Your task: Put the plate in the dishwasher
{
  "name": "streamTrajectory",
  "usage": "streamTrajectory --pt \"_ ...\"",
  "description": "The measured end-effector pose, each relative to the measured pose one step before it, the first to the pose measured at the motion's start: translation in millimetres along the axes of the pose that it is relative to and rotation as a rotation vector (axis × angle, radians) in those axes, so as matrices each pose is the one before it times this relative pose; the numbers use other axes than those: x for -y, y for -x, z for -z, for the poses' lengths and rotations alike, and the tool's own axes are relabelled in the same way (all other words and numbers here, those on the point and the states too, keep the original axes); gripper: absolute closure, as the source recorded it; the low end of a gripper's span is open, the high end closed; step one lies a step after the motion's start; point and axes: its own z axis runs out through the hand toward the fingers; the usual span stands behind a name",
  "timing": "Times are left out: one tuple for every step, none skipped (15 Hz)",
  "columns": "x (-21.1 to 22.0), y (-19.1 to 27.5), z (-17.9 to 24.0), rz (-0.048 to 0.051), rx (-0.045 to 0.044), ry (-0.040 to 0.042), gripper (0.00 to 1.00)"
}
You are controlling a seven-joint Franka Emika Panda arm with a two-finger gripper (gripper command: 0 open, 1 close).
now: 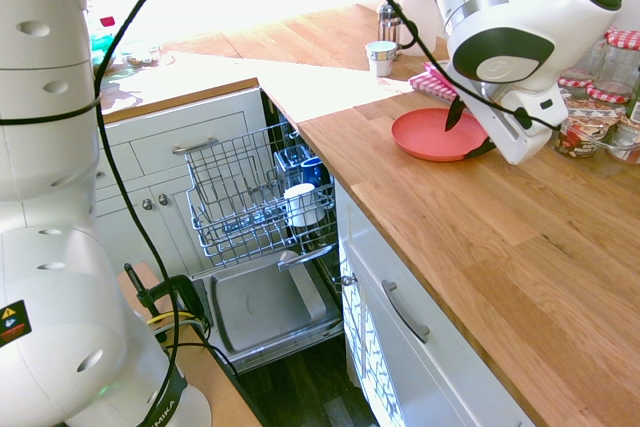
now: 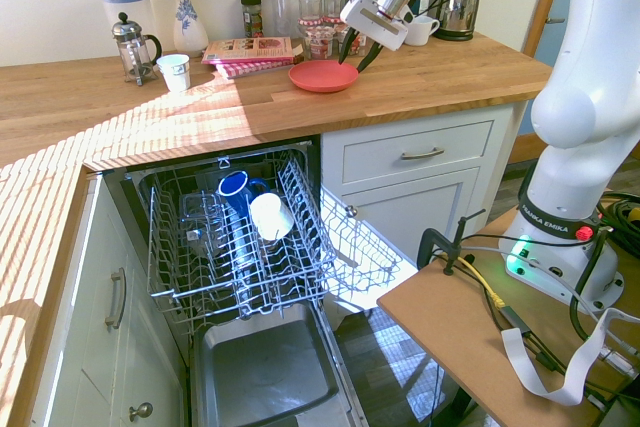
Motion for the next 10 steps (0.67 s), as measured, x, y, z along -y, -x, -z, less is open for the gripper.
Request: streamTrajectory --pt "3.86 0.30 -5.28 -0.00268 0.00429 0.00460 1.00" --pt "1.98 -0.48 -4.91 -0.00347 0.00331 0.00462 1.00" --pt "1.13 -1.20 -4.44 -0.00290 0.00251 0.00462 1.00" --pt "0.94 -1.78 -3.34 -0.00450 0.00042 0.00457 1.00" --pt "0.13 -1.41 -2.64 -0.00393 0.00102 0.00314 1.00" --pt "-0.03 -0.65 -2.67 -0.00205 0.00210 0.00280 1.00" --pt "-0.01 0.33 -2.49 -0.00198 0.00276 0.00262 1.00" --pt "0.65 0.87 -2.50 -0.00200 0.00304 0.00237 1.00" --pt "0.88 1.38 -3.09 -0.00194 0.00368 0.00315 1.00" --pt "0.65 1.33 -3.26 -0.00261 0.00414 0.00302 1.00"
